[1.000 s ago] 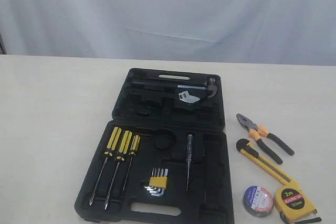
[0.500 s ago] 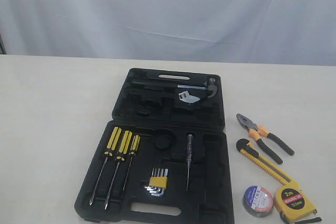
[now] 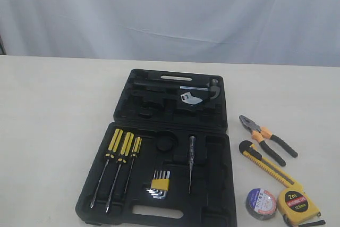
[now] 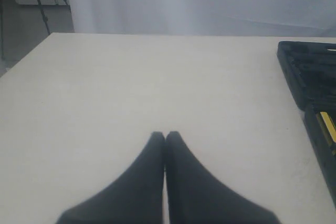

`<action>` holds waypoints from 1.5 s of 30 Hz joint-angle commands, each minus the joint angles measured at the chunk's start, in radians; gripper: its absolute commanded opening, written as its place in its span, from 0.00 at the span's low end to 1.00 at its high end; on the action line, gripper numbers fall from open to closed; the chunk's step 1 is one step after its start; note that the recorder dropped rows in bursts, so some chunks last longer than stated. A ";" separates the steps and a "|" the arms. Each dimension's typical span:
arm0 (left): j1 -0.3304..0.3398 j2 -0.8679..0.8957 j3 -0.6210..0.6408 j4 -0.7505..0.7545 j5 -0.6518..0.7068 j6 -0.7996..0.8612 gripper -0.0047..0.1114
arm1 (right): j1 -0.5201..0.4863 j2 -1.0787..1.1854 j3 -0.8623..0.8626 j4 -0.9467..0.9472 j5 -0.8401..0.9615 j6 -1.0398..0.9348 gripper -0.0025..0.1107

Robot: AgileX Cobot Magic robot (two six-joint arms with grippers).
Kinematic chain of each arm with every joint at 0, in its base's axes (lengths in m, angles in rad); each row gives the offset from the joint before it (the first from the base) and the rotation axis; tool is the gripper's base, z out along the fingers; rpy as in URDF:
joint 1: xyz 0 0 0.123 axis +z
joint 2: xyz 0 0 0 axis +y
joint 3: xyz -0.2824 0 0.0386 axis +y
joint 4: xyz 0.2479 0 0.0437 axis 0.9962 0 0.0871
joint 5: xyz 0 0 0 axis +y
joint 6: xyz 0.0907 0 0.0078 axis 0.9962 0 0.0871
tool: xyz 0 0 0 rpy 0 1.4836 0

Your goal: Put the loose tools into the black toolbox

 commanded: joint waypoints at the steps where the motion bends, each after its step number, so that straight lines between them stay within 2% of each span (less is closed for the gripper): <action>1: -0.005 -0.001 0.003 0.000 -0.005 -0.006 0.04 | 0.003 0.105 -0.159 -0.004 0.268 -0.013 0.02; 4: -0.005 -0.001 0.003 0.000 -0.005 -0.006 0.04 | 0.011 0.264 -0.313 0.001 0.462 -0.096 0.02; 8: -0.005 -0.001 0.003 0.000 -0.005 -0.006 0.04 | 0.098 0.524 -0.559 0.047 0.794 -0.349 0.02; 11: -0.005 -0.001 0.003 0.000 -0.005 -0.006 0.04 | 0.169 0.715 -0.743 0.055 1.038 -0.381 0.02; 14: -0.005 -0.001 0.003 0.000 -0.005 -0.006 0.04 | 0.208 0.893 -0.899 0.113 1.191 -0.411 0.02; 19: -0.005 -0.001 0.003 0.000 -0.005 -0.006 0.04 | 0.217 1.147 -0.968 0.431 1.205 -0.598 0.02; 29: -0.005 -0.001 0.003 0.000 -0.005 -0.006 0.04 | 0.229 1.440 -0.968 0.330 1.139 -0.596 0.02; 36: -0.005 -0.001 0.003 0.000 -0.005 -0.006 0.04 | 0.318 1.493 -0.968 0.192 1.103 -0.500 0.02; 43: -0.005 -0.001 0.003 0.000 -0.005 -0.006 0.04 | 0.354 1.520 -0.968 0.222 1.071 -0.498 0.02; 45: -0.005 -0.001 0.003 0.000 -0.005 -0.006 0.04 | 0.354 1.527 -0.968 0.225 1.071 -0.501 0.08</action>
